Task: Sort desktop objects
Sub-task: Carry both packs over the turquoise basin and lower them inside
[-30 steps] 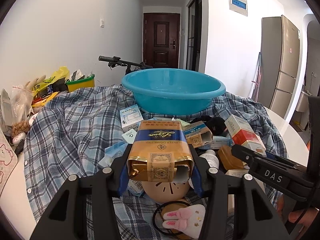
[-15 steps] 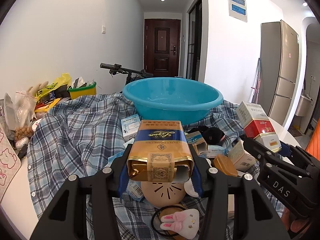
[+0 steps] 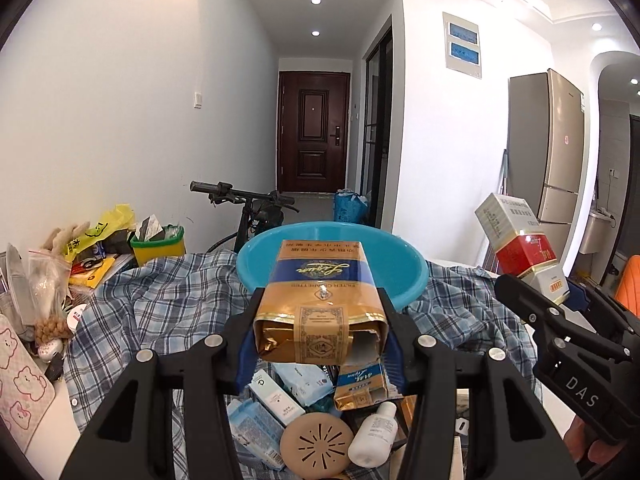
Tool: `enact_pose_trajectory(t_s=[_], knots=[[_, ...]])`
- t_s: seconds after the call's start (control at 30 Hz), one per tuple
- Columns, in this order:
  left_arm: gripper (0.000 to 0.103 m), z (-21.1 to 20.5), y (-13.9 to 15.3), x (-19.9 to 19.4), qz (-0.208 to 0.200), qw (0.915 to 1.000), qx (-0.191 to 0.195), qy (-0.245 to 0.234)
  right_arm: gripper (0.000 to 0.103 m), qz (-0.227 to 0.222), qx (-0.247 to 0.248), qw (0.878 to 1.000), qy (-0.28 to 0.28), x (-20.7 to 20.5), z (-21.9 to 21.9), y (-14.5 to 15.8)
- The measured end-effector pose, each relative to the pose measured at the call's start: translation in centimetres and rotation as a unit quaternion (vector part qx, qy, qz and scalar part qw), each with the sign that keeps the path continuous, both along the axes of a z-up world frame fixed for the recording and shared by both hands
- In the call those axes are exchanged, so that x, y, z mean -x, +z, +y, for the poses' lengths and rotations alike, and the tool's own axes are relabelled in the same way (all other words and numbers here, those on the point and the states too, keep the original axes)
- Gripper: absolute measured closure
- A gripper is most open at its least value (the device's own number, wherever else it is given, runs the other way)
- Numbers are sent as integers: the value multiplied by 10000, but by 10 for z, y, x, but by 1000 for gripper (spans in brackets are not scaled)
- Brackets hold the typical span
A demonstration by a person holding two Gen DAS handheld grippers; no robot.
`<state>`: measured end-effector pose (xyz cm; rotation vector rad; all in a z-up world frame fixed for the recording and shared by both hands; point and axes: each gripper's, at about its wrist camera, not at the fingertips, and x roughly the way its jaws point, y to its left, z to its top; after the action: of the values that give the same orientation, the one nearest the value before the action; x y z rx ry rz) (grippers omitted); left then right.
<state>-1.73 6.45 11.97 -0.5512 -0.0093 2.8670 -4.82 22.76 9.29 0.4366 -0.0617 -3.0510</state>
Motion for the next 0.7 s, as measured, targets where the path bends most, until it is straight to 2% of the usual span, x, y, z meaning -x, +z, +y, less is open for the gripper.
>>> enact_pose_trajectory(t_s=[0.27, 0.53, 0.7], knots=[[49, -6, 42, -10, 462, 9989, -79, 65, 49, 511, -178, 9985, 20, -10, -7, 41], [49, -7, 56, -9, 503, 9987, -68, -75, 49, 675, -229, 9974, 94, -10, -12, 52], [49, -8, 63, 8, 790, 9968, -113, 57, 49, 800, -245, 9965, 44, 5, -9, 61]])
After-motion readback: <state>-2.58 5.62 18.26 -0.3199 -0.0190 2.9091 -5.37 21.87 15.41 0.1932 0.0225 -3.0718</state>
